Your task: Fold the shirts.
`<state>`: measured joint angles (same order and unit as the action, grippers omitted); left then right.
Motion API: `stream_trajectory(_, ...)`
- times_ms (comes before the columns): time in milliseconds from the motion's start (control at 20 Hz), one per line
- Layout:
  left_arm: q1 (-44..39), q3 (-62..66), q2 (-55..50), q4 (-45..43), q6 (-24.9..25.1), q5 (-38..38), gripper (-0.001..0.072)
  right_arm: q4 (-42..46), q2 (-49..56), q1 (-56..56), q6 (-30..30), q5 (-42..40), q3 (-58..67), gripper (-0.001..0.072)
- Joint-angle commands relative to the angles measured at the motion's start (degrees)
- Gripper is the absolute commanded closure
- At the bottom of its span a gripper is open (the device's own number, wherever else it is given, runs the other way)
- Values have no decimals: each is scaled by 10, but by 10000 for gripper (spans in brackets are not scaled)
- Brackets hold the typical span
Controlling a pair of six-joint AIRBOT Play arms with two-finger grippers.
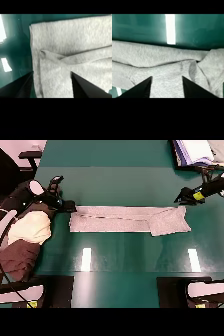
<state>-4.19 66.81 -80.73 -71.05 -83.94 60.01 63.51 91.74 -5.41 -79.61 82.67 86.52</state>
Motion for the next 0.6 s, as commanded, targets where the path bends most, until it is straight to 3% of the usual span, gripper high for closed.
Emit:
stream_trajectory(0, 0, 54, -11, -7, 2, 60, 164, -35, -1, -56, 47, 32, 7, 195)
stream_trajectory(50, 0, 64, -8, -2, 2, 73, 336, -35, -16, -82, 52, 33, -16, 145)
stream_trajectory(100, 0, 67, -4, 10, 2, 75, 553, -36, -27, -108, 55, 31, -43, 109)
stream_trajectory(150, 0, 67, -3, 29, 5, 72, 684, -36, -32, -134, 65, 30, -70, 108)
stream_trajectory(350, 0, 67, -3, 81, 3, 66, 687, -42, -8, -208, 106, 14, -158, 107)
stream_trajectory(550, -23, 67, -3, 89, -2, 51, 687, -122, 43, -198, 149, 7, -188, 108)
